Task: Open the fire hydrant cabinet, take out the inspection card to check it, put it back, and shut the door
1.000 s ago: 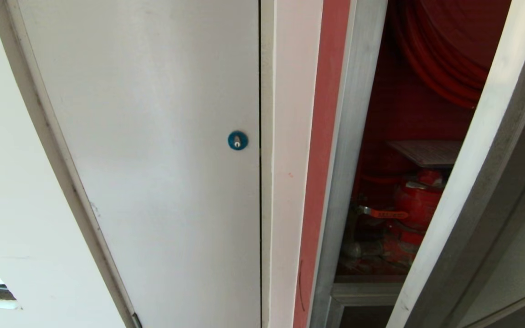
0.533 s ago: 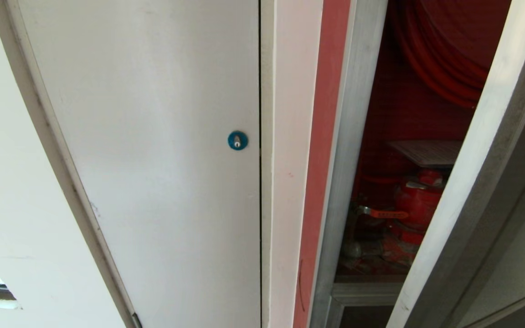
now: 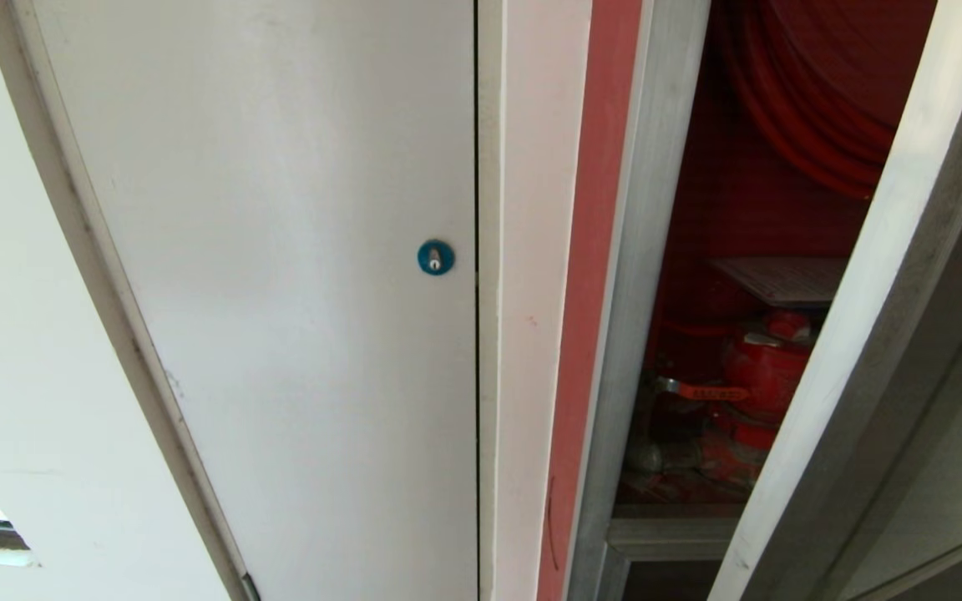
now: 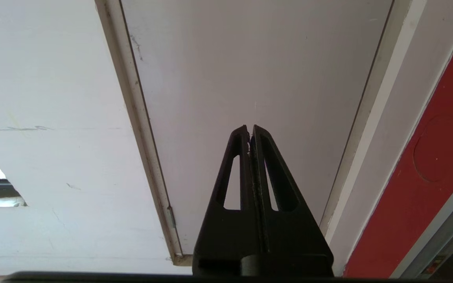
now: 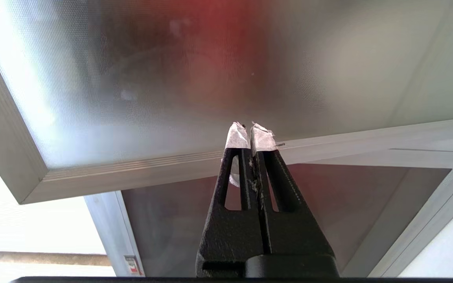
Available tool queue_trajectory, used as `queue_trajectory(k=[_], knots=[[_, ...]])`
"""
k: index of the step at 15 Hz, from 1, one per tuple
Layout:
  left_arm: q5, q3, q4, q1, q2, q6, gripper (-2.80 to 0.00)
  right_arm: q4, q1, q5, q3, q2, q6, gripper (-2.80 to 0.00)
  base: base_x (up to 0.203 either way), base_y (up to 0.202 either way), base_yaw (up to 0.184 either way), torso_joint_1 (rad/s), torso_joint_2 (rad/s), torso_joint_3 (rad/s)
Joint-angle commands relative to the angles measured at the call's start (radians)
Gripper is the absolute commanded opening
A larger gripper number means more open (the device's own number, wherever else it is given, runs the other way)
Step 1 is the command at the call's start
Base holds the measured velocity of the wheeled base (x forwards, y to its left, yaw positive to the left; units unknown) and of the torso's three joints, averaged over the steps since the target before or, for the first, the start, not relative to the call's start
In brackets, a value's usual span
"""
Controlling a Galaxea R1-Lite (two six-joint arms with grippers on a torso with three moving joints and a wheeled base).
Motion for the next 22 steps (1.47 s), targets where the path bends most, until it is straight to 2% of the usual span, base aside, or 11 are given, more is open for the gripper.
queue_trajectory(k=[1,8,13,17,19,22], knots=[[0.000,0.000,0.000,0.000,0.001,0.000,-2.80,0.003,0.000,-0.008,-0.052,0.000,0.005,-2.80,0.000,0.000,0.000,0.000,0.00,0.000],[0.000,0.000,0.000,0.000,0.001,0.000,-2.80,0.089,0.000,0.019,-0.388,0.166,0.015,-2.80,0.000,0.000,0.000,0.000,0.00,0.000],[0.000,0.000,0.000,0.000,0.001,0.000,-2.80,0.079,0.000,0.219,-0.514,0.331,0.016,-2.80,0.000,0.000,0.000,0.000,0.00,0.000],[0.000,0.000,0.000,0.000,0.001,0.000,-2.80,-0.001,0.000,0.395,-0.582,0.467,0.051,-2.80,0.000,0.000,0.000,0.000,0.00,0.000],[0.000,0.000,0.000,0.000,0.001,0.000,-2.80,0.017,0.000,0.478,-0.641,0.541,0.065,-2.80,0.000,0.000,0.000,0.000,0.00,0.000],[0.000,0.000,0.000,0.000,0.001,0.000,-2.80,0.044,0.000,0.701,-0.759,0.658,0.159,-2.80,0.000,0.000,0.000,0.000,0.00,0.000]])
